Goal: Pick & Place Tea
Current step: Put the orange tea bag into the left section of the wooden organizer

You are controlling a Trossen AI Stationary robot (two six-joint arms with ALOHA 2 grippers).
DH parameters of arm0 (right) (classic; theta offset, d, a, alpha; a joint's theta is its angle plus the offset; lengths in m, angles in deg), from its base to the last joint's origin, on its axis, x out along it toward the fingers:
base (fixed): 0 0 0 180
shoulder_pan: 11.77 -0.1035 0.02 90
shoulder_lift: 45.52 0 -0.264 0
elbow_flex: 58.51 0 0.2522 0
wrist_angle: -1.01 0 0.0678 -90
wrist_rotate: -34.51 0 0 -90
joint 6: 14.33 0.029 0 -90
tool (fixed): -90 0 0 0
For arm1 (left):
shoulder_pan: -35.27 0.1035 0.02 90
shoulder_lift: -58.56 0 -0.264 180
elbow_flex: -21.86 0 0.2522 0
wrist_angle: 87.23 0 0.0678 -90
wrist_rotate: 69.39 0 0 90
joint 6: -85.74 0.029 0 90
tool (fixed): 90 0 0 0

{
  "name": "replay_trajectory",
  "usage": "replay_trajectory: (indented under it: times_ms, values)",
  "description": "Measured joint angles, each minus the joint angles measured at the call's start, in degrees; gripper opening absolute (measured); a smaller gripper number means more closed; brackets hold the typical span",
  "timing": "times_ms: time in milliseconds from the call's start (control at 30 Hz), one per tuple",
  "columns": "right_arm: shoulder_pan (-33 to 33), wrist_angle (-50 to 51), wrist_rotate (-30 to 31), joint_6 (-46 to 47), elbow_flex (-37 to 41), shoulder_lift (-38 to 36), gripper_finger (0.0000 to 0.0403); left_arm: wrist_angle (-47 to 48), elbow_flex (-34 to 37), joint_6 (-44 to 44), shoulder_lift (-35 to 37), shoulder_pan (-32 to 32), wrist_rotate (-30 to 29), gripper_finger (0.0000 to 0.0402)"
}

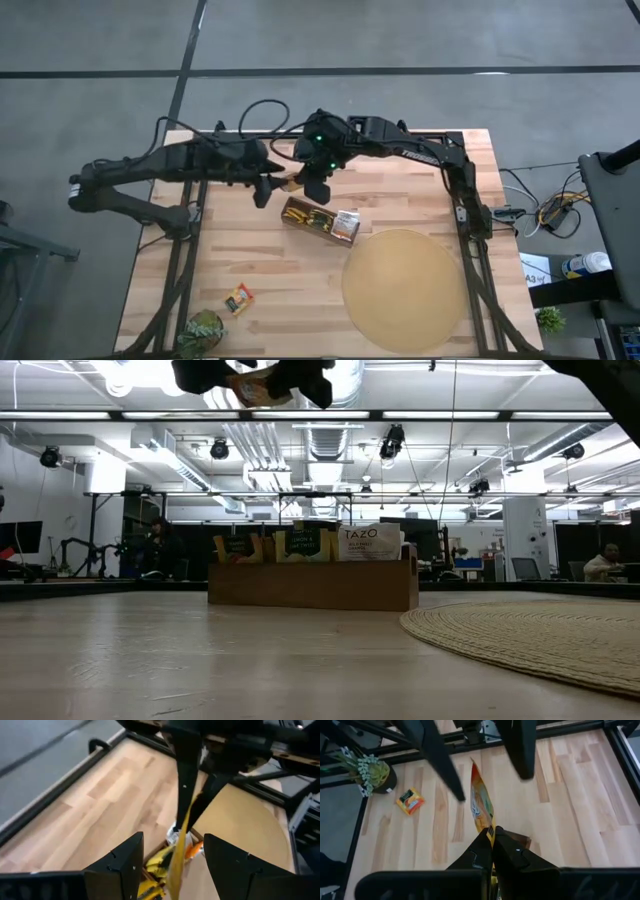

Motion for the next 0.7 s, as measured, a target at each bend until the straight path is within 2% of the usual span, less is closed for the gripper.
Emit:
replay_trajectory:
  times_ms: [233, 333, 500, 633, 700]
  values:
    - [0.02, 0.14, 0.02, -0.83, 0.02, 0.12, 0.0008, -0.02, 0.0, -0.93, -2.21, 0.0, 1.21, 0.0197]
    - [0.02, 0.79, 0.07, -1.26, 0.02, 0.14, 0.0008, -0.02, 0.0, -1.0, -2.26, 0.01, 1.36, 0.0179]
    - [0.02, 1.46, 0.1, -1.79, 0.02, 0.14, 0.0008, 0.14, 0.0, -1.04, -2.2, 0.01, 1.36, 0.0117]
    - [0.02, 1.38, 0.13, -2.51, 0.02, 0.14, 0.0008, 0.84, -0.04, -1.47, -2.66, 0.01, 1.81, 0.0037]
    - [0.02, 1.42, 0.2, -2.56, 0.09, 0.17, 0.0008, 0.97, -0.04, -2.1, -3.08, 0.01, 2.3, 0.0011]
